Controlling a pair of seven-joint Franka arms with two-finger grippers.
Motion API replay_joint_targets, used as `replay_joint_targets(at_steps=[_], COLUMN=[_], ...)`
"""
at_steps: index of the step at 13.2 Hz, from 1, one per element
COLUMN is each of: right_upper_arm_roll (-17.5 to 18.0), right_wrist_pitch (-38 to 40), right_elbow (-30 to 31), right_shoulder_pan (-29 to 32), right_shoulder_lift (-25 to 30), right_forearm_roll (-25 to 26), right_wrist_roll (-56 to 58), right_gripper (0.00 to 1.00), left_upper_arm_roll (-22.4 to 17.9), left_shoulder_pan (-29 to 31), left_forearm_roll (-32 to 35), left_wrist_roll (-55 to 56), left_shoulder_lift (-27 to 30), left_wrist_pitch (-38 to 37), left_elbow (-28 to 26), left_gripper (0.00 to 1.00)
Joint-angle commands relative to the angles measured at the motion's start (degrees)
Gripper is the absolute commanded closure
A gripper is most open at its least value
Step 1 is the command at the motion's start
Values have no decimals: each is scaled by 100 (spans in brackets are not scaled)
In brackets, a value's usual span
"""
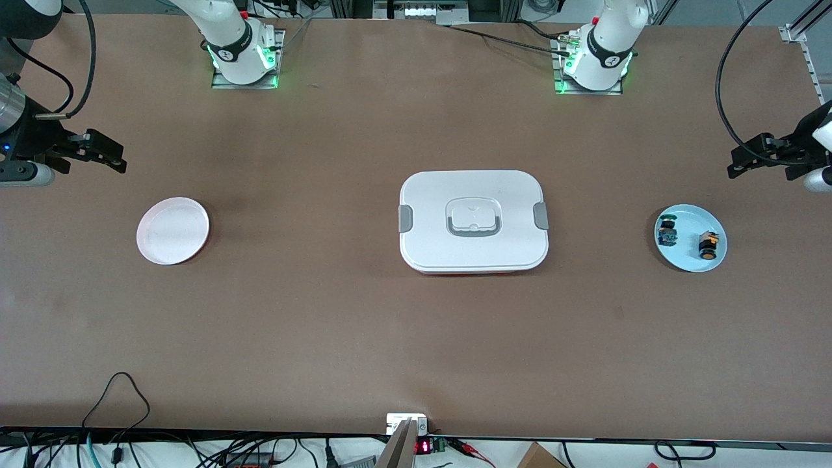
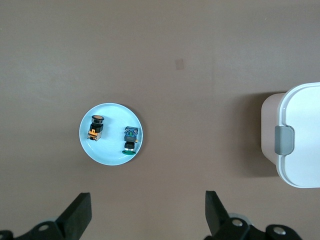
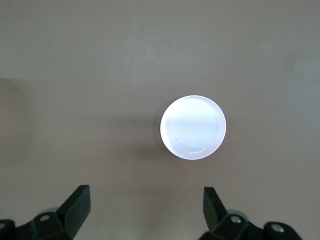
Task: Transfer orange switch to right arm and place
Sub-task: 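Move the left gripper toward the light-blue dish of switches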
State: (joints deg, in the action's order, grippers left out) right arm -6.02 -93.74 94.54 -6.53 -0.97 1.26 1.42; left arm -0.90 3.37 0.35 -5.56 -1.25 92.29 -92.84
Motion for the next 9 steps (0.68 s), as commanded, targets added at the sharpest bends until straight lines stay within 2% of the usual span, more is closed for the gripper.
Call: replay_joint_targets(at_steps=[1,9], right_upper_arm_roll=[-5,-14], right_wrist_pitch=[111,234], right_elbow=[-102,-138], right_shoulder_pan=[2,20], right_shoulder_lift=[0,-9], right_forearm_roll=[-20,-11], right_wrist_roll=[-71,-71], right_gripper=[0,0], left_upper_arm_roll=[-33,-33], left_shoulder_pan=[-12,84], left_forearm_roll=[53,53], left_wrist_roll=[29,20], left_shoulder_lift=[-69,-209], left_wrist_pitch=[-150,-343], left_elbow=[179,170], left_gripper=[0,0])
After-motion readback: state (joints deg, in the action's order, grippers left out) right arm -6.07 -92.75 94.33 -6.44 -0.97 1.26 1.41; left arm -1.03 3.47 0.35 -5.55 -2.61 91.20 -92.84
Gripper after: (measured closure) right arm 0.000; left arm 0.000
